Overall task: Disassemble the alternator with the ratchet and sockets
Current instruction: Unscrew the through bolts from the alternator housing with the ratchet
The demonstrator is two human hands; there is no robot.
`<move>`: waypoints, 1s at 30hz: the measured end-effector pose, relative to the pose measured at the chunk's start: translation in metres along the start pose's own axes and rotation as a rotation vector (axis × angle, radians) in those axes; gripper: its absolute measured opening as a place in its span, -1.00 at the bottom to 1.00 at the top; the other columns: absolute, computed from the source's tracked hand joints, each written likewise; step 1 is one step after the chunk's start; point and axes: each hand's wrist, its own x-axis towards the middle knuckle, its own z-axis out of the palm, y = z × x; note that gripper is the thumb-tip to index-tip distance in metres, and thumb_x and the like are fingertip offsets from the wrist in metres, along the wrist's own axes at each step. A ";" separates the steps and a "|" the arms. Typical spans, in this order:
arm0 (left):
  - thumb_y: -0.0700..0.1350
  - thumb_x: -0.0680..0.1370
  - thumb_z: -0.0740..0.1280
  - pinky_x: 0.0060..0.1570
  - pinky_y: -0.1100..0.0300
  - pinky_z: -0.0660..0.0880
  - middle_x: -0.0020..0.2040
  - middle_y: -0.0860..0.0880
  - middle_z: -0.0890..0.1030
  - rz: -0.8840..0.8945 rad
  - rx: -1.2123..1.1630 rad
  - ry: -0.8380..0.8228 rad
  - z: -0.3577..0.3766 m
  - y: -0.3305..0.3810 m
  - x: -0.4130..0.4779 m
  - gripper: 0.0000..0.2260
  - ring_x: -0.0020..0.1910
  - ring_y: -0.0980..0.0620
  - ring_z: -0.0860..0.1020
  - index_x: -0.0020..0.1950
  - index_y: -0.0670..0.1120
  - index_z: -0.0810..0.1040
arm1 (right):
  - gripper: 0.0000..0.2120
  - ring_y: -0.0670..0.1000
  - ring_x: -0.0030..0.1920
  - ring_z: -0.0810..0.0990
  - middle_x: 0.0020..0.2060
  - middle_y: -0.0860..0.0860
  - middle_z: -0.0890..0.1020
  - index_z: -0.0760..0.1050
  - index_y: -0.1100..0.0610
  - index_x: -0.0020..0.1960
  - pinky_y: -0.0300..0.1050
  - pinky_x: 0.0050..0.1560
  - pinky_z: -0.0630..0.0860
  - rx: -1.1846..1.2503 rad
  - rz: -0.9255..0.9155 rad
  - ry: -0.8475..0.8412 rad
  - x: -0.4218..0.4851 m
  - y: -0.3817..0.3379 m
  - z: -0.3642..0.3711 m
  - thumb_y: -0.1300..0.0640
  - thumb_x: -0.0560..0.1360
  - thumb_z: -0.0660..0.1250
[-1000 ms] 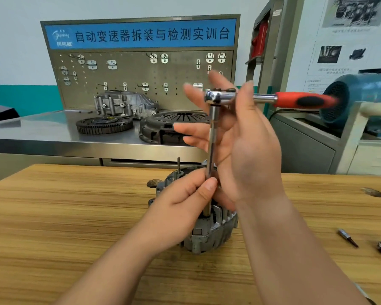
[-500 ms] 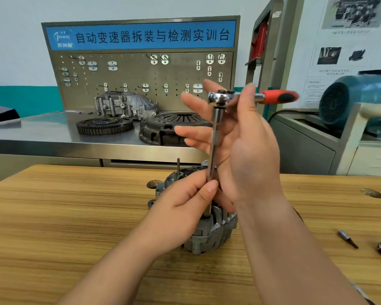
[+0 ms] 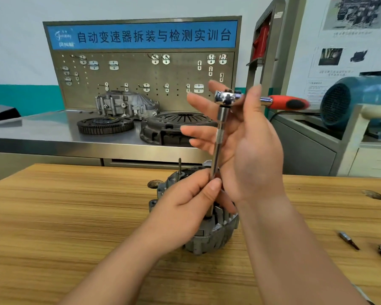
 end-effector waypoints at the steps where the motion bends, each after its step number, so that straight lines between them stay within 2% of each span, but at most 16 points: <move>1: 0.04 0.57 0.16 0.02 -0.15 0.49 -0.16 0.09 0.67 0.000 0.029 0.009 0.000 0.000 0.000 -0.76 -0.10 -0.09 0.59 -0.10 -0.01 0.58 | -0.57 0.03 -0.22 0.70 0.01 0.05 0.71 0.49 0.07 0.22 -0.20 -0.26 0.59 -0.008 0.000 0.011 0.000 0.000 0.000 -0.14 0.61 0.00; 5: -0.02 0.55 0.15 -0.02 -0.17 0.49 -0.26 0.07 0.66 0.009 0.061 0.044 0.003 -0.002 0.002 -0.76 -0.16 -0.14 0.59 -0.17 -0.04 0.57 | -0.75 0.05 0.05 0.66 0.20 -0.01 0.63 0.54 -0.07 0.19 -0.19 -0.17 0.58 -0.101 -0.141 0.003 -0.001 -0.001 0.002 -0.01 0.56 0.19; 7: -0.01 0.54 0.15 -0.04 -0.15 0.49 -0.29 0.06 0.66 0.004 0.066 0.035 0.004 -0.001 0.003 -0.74 -0.18 -0.16 0.59 -0.14 -0.11 0.57 | -0.72 0.08 0.20 0.60 0.30 -0.02 0.55 0.50 -0.06 0.24 -0.22 -0.12 0.56 -0.122 -0.221 -0.034 -0.001 -0.003 0.002 0.08 0.55 0.27; 10: -0.04 0.55 0.15 -0.02 -0.10 0.51 -0.29 0.01 0.65 0.014 0.019 0.022 0.003 0.000 0.002 -0.74 -0.18 -0.12 0.59 -0.13 -0.16 0.55 | -0.69 0.03 0.13 0.63 0.34 -0.03 0.51 0.45 -0.05 0.30 -0.20 -0.13 0.56 -0.095 -0.231 -0.054 0.000 -0.002 0.002 0.08 0.57 0.25; 13: -0.09 0.57 0.13 0.02 0.02 0.50 -0.26 -0.04 0.63 0.012 -0.101 -0.001 0.002 0.004 0.000 -0.77 -0.17 -0.02 0.60 -0.12 -0.15 0.54 | -0.67 0.04 -0.03 0.69 0.20 0.00 0.63 0.47 0.02 0.25 -0.19 -0.20 0.58 0.002 -0.090 -0.034 -0.001 -0.001 0.002 -0.04 0.60 0.07; 16: -0.06 0.56 0.13 -0.02 0.01 0.51 -0.28 0.03 0.64 0.003 -0.047 0.001 0.002 0.004 0.000 -0.78 -0.17 -0.06 0.60 -0.16 -0.06 0.54 | -0.58 0.05 -0.10 0.70 0.09 0.04 0.68 0.47 0.08 0.23 -0.20 -0.24 0.60 0.011 -0.007 -0.010 0.000 0.000 0.000 -0.12 0.61 0.00; 18: -0.02 0.55 0.14 -0.04 -0.01 0.52 -0.29 0.04 0.65 0.002 0.011 0.018 0.002 0.003 0.000 -0.77 -0.18 -0.07 0.60 -0.20 -0.03 0.54 | -0.63 0.04 -0.02 0.68 0.14 0.01 0.66 0.49 0.03 0.24 -0.19 -0.22 0.60 -0.045 -0.053 0.001 0.000 0.001 0.000 -0.10 0.59 0.06; 22: 0.00 0.53 0.15 -0.07 -0.16 0.50 -0.30 0.03 0.66 0.000 0.051 0.049 0.004 0.001 0.003 -0.75 -0.20 -0.22 0.58 -0.17 -0.08 0.56 | -0.71 0.05 0.29 0.52 0.34 -0.03 0.51 0.47 -0.08 0.27 -0.18 -0.07 0.56 -0.156 -0.248 -0.051 0.000 0.000 0.001 0.04 0.56 0.27; 24: 0.00 0.53 0.16 -0.08 -0.20 0.49 -0.27 0.00 0.67 -0.008 0.036 0.048 0.004 0.000 0.003 -0.74 -0.18 -0.27 0.57 -0.15 -0.11 0.56 | -0.66 0.04 0.23 0.57 0.37 -0.02 0.49 0.44 -0.09 0.30 -0.19 -0.07 0.56 -0.171 -0.284 -0.087 0.000 0.001 0.001 0.03 0.53 0.29; 26: -0.02 0.55 0.16 -0.05 -0.19 0.49 -0.27 -0.02 0.66 0.002 -0.011 0.043 0.002 0.000 0.002 -0.75 -0.17 -0.25 0.57 -0.16 -0.11 0.56 | -0.71 0.03 0.04 0.67 0.34 0.00 0.52 0.44 -0.12 0.28 -0.20 -0.14 0.57 -0.102 -0.223 -0.085 0.000 0.001 0.002 0.01 0.57 0.24; 28: -0.05 0.57 0.14 -0.01 -0.10 0.50 -0.27 0.01 0.64 0.002 -0.061 0.025 0.001 0.002 0.001 -0.75 -0.17 -0.14 0.58 -0.14 -0.11 0.55 | -0.72 0.04 -0.14 0.70 0.19 0.03 0.63 0.48 -0.04 0.23 -0.21 -0.22 0.58 -0.003 -0.106 -0.035 -0.001 0.001 0.002 -0.05 0.60 0.12; 30: -0.05 0.57 0.13 -0.01 -0.01 0.48 -0.26 0.05 0.64 0.003 -0.060 0.007 0.000 0.002 0.001 -0.75 -0.17 -0.10 0.57 -0.12 -0.13 0.55 | -0.63 0.02 -0.25 0.69 0.02 0.06 0.70 0.50 0.06 0.19 -0.22 -0.30 0.58 0.052 -0.013 0.038 0.000 0.001 0.000 -0.11 0.61 0.05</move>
